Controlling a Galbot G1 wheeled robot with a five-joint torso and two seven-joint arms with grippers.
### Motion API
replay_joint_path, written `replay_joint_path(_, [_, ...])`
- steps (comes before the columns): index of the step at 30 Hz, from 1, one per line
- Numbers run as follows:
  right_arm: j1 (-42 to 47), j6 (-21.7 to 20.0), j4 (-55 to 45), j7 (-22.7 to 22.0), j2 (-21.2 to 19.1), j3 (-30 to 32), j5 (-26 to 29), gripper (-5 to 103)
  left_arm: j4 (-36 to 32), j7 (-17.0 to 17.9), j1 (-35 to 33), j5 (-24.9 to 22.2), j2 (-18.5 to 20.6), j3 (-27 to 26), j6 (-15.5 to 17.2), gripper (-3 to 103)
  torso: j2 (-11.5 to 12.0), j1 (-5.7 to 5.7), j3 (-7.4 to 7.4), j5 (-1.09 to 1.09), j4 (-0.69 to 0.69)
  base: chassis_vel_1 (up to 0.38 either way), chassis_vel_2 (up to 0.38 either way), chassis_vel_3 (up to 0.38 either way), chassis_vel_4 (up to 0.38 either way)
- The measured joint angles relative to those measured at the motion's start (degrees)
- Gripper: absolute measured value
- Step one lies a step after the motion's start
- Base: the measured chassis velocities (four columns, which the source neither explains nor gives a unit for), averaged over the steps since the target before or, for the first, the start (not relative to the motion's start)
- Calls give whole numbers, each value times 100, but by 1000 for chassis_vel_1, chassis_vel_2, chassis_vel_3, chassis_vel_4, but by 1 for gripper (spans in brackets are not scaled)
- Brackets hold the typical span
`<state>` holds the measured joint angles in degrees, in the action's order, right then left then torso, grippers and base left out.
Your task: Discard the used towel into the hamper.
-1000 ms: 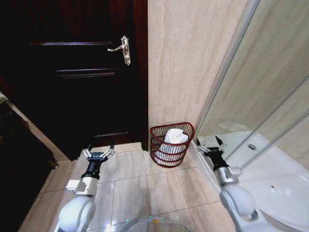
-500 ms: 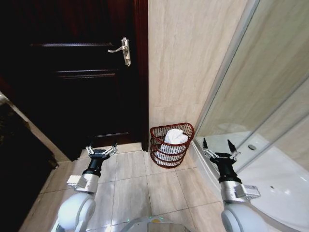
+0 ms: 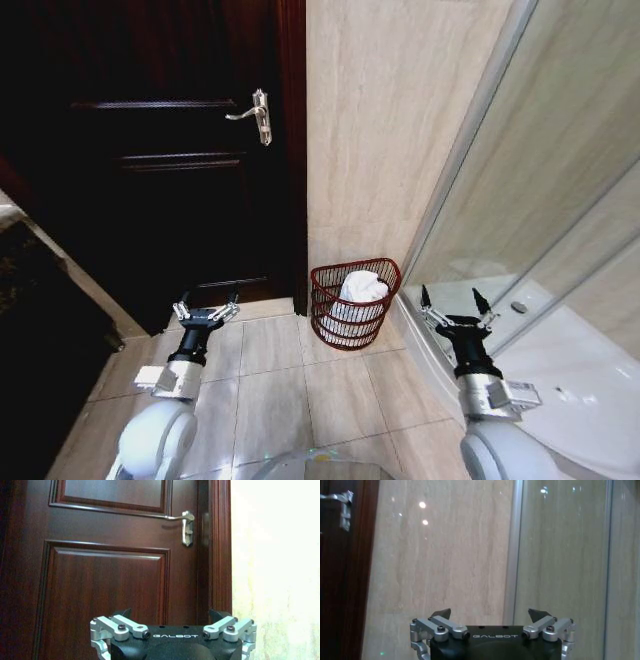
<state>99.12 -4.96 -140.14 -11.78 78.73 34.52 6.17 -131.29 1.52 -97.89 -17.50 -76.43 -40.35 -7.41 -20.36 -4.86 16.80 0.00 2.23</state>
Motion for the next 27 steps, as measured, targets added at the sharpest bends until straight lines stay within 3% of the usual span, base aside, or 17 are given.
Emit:
replay_joint_path(6, [33, -276, -53, -146, -69, -29, 90, 100, 36, 19, -2, 10, -29, -8, -56, 100, -8, -3, 8, 0, 0, 0, 0, 0, 0])
replay_joint_path(27, [147, -279, -25, -143, -140, -95, 62, 100, 141, 13, -72, 19, -119, -73, -259, 100, 18, 5, -10, 1, 0, 99, -101, -100, 101])
